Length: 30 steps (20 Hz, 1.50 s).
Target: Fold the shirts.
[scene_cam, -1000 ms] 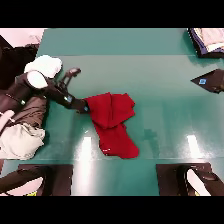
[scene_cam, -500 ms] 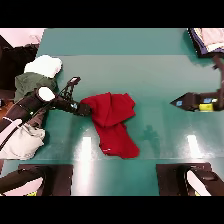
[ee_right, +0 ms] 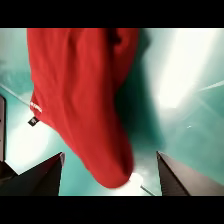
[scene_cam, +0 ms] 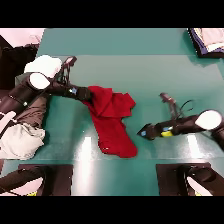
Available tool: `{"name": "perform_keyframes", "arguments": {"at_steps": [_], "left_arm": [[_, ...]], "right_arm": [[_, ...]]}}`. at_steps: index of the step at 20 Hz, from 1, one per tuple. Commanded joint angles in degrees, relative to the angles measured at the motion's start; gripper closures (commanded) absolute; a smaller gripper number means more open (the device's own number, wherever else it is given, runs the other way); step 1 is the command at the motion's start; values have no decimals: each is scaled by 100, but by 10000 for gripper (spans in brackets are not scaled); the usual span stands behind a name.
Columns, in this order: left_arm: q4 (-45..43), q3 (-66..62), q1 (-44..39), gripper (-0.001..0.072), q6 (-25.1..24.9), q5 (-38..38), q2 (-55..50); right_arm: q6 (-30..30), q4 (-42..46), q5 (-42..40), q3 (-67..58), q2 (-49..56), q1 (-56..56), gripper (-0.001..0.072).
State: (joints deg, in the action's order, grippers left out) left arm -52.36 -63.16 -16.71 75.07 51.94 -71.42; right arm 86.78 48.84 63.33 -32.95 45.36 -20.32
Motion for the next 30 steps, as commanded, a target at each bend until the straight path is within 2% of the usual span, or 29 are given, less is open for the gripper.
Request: {"name": "perform_keyframes", "arguments": {"at_steps": [1,3,4,5,6,7,8,11,15,17,20,22,25,30], "left_arm": [[7,-485,-2,681,-2,157,2],[7,-553,-2,681,0,175,7],[7,-566,-2,681,7,201,7],[7,-566,-2,681,15,221,9],[7,-566,-2,681,17,251,17],[-17,-566,22,681,15,256,63],[-7,-586,105,681,72,247,170],[7,-1027,730,681,299,208,688],[9,-1937,1401,681,299,212,1727],[164,-2194,1401,681,299,243,2205],[927,-2256,1401,681,299,286,2771],[1311,-2256,1401,681,299,459,2964],[1438,-2218,1401,681,302,994,3001],[837,-1279,1401,681,299,907,2824]], "right_arm": [[190,-632,-1270,656,262,-1117,74],[177,-726,-1482,680,765,-1585,169],[166,-719,-1692,675,999,-1788,192],[164,-715,-1991,673,1180,-1947,299],[166,-728,-2310,669,1305,-2074,444],[166,-693,-2529,610,1370,-2162,625],[157,-654,-2555,479,1368,-2173,696],[236,20,-2068,-232,765,-1720,698],[793,1283,-699,-1840,-522,-181,699],[785,1392,-286,-2675,-962,629,699],[669,1384,284,-3786,-1274,1600,699],[651,1386,673,-4356,-1287,2024,699],[645,1384,1473,-5062,-925,2323,699],[680,1377,2577,-5488,275,2000,698]]}}
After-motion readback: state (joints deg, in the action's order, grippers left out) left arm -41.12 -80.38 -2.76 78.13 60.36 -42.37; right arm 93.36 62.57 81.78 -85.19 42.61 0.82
